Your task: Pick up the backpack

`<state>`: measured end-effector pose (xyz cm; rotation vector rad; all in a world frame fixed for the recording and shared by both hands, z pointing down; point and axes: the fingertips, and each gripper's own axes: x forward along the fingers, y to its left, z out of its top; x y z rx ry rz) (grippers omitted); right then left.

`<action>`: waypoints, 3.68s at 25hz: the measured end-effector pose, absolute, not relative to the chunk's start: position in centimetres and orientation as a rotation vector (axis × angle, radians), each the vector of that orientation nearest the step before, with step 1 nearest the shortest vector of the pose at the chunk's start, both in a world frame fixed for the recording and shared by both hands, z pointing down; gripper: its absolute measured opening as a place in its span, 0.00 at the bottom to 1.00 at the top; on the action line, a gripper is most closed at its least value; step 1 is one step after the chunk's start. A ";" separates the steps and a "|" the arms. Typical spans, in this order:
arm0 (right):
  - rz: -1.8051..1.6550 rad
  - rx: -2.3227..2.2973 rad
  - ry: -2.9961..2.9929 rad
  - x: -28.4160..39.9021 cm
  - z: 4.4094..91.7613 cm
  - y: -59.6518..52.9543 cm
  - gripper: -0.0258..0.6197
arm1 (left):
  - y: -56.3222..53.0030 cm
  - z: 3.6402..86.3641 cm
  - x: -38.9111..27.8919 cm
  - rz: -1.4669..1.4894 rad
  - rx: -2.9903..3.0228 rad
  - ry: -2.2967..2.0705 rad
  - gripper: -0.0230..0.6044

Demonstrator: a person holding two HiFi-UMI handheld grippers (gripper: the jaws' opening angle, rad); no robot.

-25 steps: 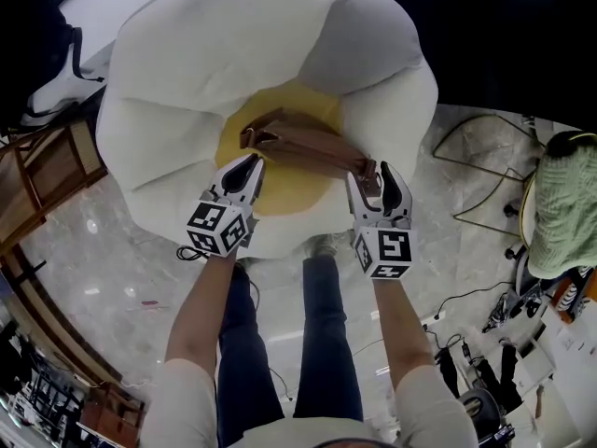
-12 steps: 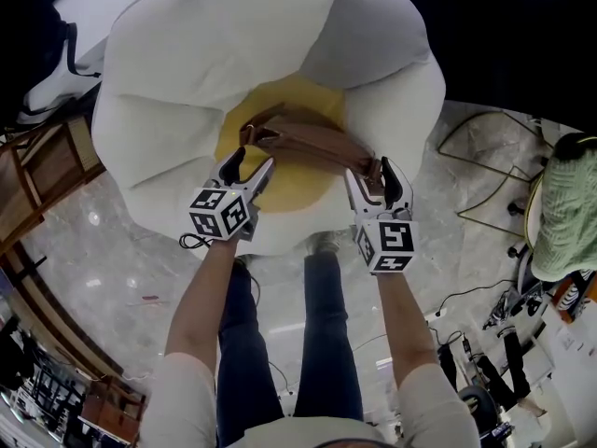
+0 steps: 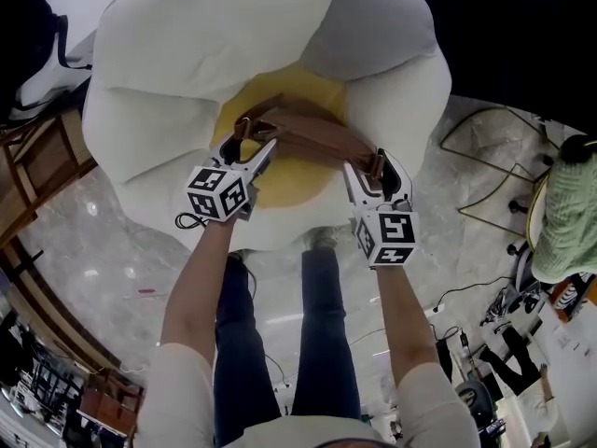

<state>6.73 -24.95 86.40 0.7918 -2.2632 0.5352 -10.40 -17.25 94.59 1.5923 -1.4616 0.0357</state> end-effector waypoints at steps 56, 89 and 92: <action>0.461 1.033 -2.348 8.4 63.9 -23.9 0.29 | -17.4 69.6 -9.3 0.212 1.798 -1.540 0.27; 0.421 1.162 -2.489 11.9 38.5 -16.7 0.29 | -12.1 42.6 -6.7 0.284 1.940 -1.615 0.26; 0.400 1.178 -2.510 12.0 36.8 -16.1 0.29 | -11.6 40.8 -6.6 0.277 1.961 -1.630 0.26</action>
